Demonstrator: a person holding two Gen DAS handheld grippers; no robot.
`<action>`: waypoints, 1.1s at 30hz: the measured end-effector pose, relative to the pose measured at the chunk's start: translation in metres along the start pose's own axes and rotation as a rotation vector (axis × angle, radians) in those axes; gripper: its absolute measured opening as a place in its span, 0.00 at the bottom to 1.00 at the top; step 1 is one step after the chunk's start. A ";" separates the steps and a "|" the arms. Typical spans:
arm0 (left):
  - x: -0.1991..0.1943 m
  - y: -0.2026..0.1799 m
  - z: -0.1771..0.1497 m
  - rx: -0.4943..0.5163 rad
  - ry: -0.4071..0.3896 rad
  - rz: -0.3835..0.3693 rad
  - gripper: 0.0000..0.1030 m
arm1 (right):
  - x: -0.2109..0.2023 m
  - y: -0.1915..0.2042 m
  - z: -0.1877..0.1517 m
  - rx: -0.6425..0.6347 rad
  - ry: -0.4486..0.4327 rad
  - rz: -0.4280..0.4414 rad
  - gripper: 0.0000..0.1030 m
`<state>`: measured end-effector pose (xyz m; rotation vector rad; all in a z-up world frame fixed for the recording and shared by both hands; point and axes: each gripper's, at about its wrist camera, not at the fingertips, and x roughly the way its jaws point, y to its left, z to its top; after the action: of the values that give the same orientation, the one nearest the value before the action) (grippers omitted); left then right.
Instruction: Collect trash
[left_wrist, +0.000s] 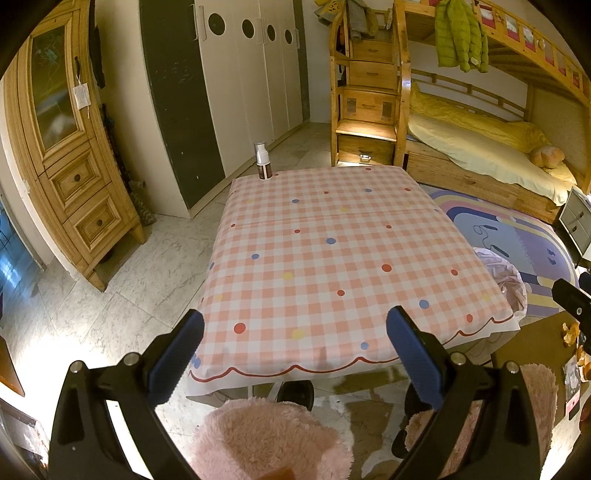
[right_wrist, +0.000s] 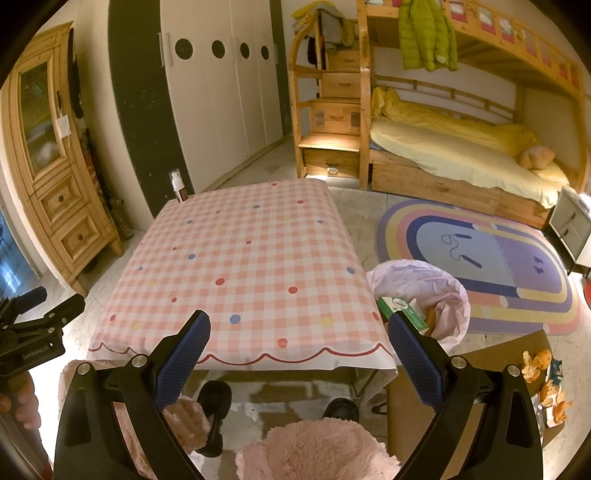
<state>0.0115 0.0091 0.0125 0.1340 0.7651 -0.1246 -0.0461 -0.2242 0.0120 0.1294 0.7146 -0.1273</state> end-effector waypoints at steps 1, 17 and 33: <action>0.000 0.001 0.000 0.000 0.000 0.000 0.93 | 0.000 0.000 0.000 -0.001 -0.002 0.001 0.93; 0.002 0.001 -0.001 -0.002 0.004 0.002 0.93 | 0.000 -0.001 0.001 0.002 -0.001 0.001 0.93; 0.003 0.002 -0.001 -0.003 0.008 0.002 0.93 | 0.001 0.000 0.001 0.004 0.000 0.003 0.93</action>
<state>0.0132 0.0112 0.0093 0.1327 0.7728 -0.1216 -0.0451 -0.2247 0.0120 0.1346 0.7146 -0.1265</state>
